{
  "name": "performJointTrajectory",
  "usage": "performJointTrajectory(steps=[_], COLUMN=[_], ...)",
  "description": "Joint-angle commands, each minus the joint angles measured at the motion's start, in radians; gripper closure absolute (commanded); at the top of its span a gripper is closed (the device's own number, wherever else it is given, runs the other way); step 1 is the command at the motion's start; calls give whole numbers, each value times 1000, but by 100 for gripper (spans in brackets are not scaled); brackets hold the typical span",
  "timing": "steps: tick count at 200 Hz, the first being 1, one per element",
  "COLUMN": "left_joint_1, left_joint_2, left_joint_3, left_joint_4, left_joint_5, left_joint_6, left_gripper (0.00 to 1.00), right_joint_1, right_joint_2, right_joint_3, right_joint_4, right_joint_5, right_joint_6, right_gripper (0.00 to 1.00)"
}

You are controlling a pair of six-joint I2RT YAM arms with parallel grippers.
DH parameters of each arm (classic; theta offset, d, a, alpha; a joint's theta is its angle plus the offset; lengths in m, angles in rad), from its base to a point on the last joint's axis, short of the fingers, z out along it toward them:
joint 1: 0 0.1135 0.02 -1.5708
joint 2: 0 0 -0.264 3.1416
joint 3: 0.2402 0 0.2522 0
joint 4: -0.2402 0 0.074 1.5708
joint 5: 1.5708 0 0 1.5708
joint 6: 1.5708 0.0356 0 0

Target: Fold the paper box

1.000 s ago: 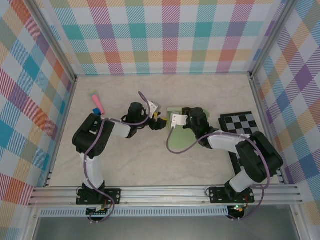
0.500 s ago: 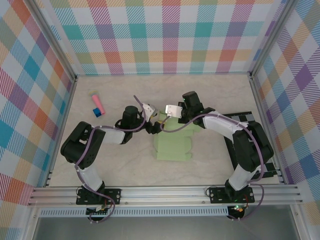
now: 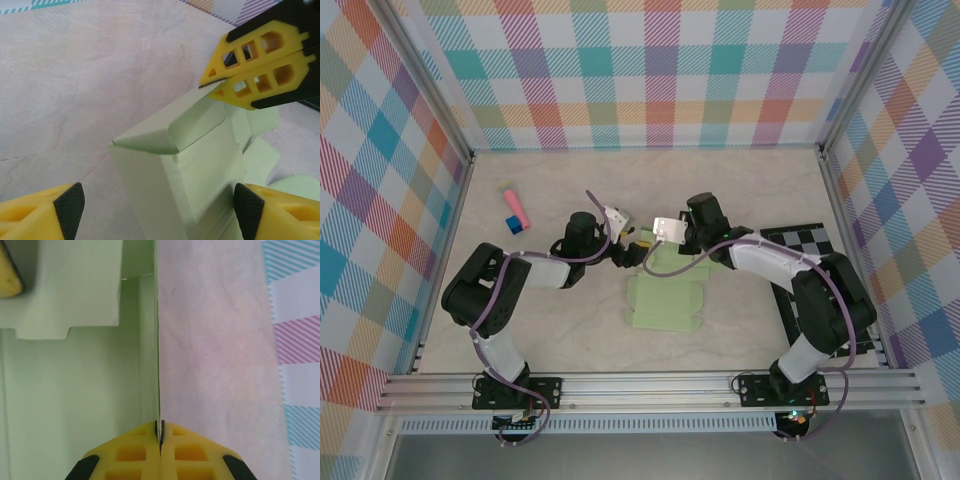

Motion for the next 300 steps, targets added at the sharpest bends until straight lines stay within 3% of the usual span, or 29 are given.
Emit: performJointTrajectory(steps=[1, 35, 93, 123, 156, 196, 239, 273, 300], left_joint_1=[5, 6, 15, 25, 81, 94, 95, -9, -30], left_joint_2=[-29, -29, -88, -65, -9, -69, -27, 35, 42], left_joint_3=[-22, -18, 3, 4, 55, 68, 83, 121, 96], left_joint_4=[29, 9, -100, -91, -20, -139, -127, -158, -140], left_joint_5=[22, 41, 119, 76, 153, 248, 155, 4, -80], left_joint_6=[-34, -57, 14, 72, -9, 24, -13, 29, 37], left_gripper=[19, 19, 16, 16, 19, 16, 14, 6, 6], right_joint_1=[44, 75, 48, 33, 21, -16, -39, -42, -45], right_joint_2=[-48, -41, -86, -92, -60, -24, 24, 27, 6], right_joint_3=[-88, -184, -145, -168, -170, -167, -154, -138, -146], right_joint_4=[224, 475, 427, 487, 506, 527, 559, 554, 560], right_joint_5=[123, 223, 170, 141, 143, 147, 172, 171, 167], right_joint_6=[-25, -119, -139, -204, -247, -276, -271, -241, -221], right_gripper=[100, 100, 100, 100, 100, 100, 100, 100, 100])
